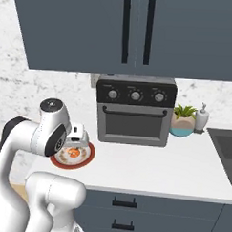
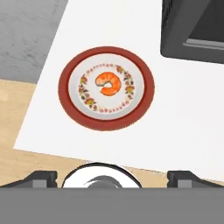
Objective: Pick up the knife from the drawer and place it on the cutting board. Then place the meat from the plate to the cutting board.
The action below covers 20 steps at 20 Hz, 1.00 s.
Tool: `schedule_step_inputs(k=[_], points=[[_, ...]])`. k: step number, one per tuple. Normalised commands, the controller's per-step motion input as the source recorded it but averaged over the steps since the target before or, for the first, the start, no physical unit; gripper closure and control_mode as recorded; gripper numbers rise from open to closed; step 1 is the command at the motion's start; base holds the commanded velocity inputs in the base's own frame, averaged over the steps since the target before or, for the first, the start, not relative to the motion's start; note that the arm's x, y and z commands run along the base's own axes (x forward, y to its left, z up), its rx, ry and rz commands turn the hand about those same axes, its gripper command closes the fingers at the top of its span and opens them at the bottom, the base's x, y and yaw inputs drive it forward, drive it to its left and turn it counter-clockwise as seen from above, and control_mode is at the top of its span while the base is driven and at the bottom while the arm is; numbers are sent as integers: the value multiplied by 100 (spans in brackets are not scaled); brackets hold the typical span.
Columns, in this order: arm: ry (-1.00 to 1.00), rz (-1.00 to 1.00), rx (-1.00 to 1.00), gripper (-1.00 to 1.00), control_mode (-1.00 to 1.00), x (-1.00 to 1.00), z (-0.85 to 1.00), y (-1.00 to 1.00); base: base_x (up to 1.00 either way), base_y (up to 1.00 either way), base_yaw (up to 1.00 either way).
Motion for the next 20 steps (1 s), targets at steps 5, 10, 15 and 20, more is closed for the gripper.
schedule_step_inputs(k=[5, 10, 15, 20], points=[[0, -8, -2, -100, -100, 25, -46, 65, 0, 0, 0], [0, -10, 0, -100, -100, 42, -40, 47, 0, 0, 0], [7, -19, 6, -100, -100, 48, -35, 11, 0, 0, 0], [9, -30, 8, -100, -100, 31, -15, -7, 0, 0, 0]])
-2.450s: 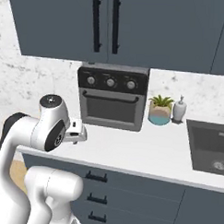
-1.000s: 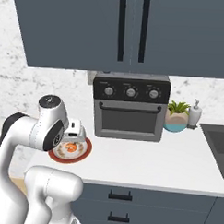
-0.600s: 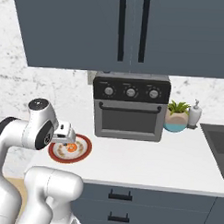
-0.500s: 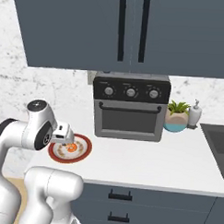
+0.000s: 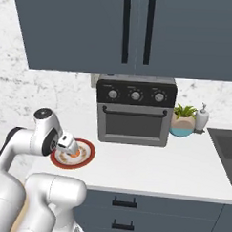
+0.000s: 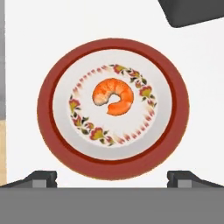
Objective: Pick up the knife from the drawer and place it on the cutting board. Then place the meat from the plate to the cutting board.
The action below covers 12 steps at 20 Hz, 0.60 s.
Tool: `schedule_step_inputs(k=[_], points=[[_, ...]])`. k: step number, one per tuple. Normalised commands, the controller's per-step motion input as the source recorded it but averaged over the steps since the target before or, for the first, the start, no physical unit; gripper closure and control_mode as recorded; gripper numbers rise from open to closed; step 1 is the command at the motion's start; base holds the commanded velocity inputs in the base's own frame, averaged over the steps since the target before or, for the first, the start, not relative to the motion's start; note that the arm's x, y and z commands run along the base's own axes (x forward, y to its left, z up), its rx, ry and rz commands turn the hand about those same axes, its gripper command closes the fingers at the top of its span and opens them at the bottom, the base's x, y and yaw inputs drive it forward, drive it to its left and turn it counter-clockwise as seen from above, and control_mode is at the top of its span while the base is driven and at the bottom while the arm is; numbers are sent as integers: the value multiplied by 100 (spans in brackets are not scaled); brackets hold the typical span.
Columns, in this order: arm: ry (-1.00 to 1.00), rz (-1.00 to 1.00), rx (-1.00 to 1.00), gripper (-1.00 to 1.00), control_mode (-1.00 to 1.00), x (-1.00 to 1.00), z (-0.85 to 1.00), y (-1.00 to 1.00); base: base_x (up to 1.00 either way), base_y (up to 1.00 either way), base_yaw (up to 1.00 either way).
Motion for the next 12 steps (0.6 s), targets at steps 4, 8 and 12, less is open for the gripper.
schedule_step_inputs(k=[4, 8, 12], points=[[10, -16, 3, -100, -100, 24, -6, -11, 0, 0, 0], [11, -4, 2, -100, -100, 26, -17, -18, 0, 0, 0], [5, -2, 3, -100, -100, 37, -33, -8, 0, 0, 0]])
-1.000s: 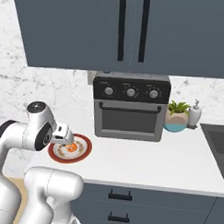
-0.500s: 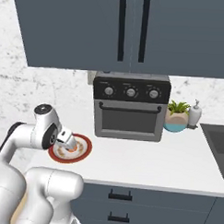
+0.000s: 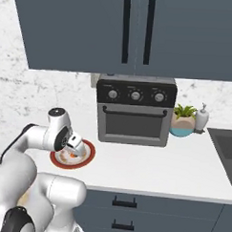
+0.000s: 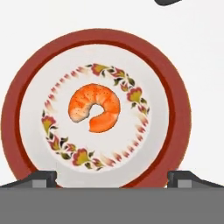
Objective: Pick up the knife from the drawer and place it on the cutting board. Then place the meat from the plate to the cutting board.
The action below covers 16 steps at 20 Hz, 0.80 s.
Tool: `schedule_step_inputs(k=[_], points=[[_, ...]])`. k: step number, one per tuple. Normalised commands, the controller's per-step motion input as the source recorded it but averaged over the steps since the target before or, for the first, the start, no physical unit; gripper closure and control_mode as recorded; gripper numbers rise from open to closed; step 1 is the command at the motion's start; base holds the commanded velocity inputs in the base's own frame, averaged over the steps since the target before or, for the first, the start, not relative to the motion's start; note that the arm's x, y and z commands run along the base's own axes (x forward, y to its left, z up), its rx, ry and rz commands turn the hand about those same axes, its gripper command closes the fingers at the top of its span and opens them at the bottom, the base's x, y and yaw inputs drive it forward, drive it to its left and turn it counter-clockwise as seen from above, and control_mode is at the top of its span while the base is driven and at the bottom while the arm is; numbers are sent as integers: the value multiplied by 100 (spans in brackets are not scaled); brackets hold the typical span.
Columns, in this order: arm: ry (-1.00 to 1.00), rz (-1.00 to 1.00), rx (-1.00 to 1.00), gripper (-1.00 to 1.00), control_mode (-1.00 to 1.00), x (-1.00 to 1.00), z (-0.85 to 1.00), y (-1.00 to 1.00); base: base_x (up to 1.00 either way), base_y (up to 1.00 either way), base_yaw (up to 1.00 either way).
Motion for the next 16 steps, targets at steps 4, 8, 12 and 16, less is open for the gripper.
schedule_step_inputs(k=[4, 8, 12, 16], points=[[1, -2, 4, -100, -100, 48, -38, -1, 0, 0, 0], [0, -5, 1, -100, -100, 38, -35, 0, 0, 0, 0], [0, -5, 0, -100, -100, 23, -32, 0, 0, 0, 0], [0, -4, 0, -100, -100, 7, -21, 2, 0, 0, 0]])
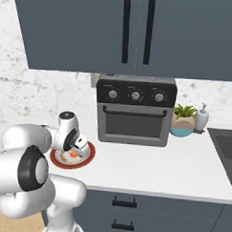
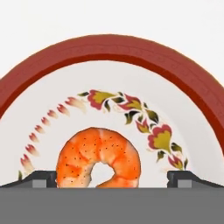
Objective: Pick up the knife from the drawer and place it on the cutting board. Then place the meat from the plate to the cutting board.
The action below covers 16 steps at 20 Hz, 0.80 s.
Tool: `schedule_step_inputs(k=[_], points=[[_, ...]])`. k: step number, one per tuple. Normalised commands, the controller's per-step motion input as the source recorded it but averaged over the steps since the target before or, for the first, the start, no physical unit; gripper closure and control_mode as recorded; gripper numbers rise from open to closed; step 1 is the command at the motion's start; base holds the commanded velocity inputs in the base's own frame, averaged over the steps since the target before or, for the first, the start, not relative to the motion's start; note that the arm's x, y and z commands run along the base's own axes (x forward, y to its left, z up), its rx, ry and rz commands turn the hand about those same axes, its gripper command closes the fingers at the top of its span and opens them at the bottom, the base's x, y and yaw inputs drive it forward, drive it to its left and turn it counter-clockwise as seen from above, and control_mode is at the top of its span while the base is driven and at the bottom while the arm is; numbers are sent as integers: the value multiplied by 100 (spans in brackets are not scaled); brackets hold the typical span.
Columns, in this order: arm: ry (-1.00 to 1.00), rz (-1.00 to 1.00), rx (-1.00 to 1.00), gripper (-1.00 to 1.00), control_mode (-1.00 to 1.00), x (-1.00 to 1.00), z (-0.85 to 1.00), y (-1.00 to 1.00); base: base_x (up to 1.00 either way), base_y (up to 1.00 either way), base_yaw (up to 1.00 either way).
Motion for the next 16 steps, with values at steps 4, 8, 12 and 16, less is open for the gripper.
schedule_step_inputs(k=[4, 8, 12, 16], points=[[0, -4, 0, -100, -100, 0, -15, 1, 0, 0, 0], [0, -4, 0, -100, -100, 0, -11, 2, 0, 0, 0], [0, -4, 0, -100, -100, 10, -15, 11, 0, 0, 0], [0, -4, 0, -100, -100, 9, -11, 14, 0, 0, 0]])
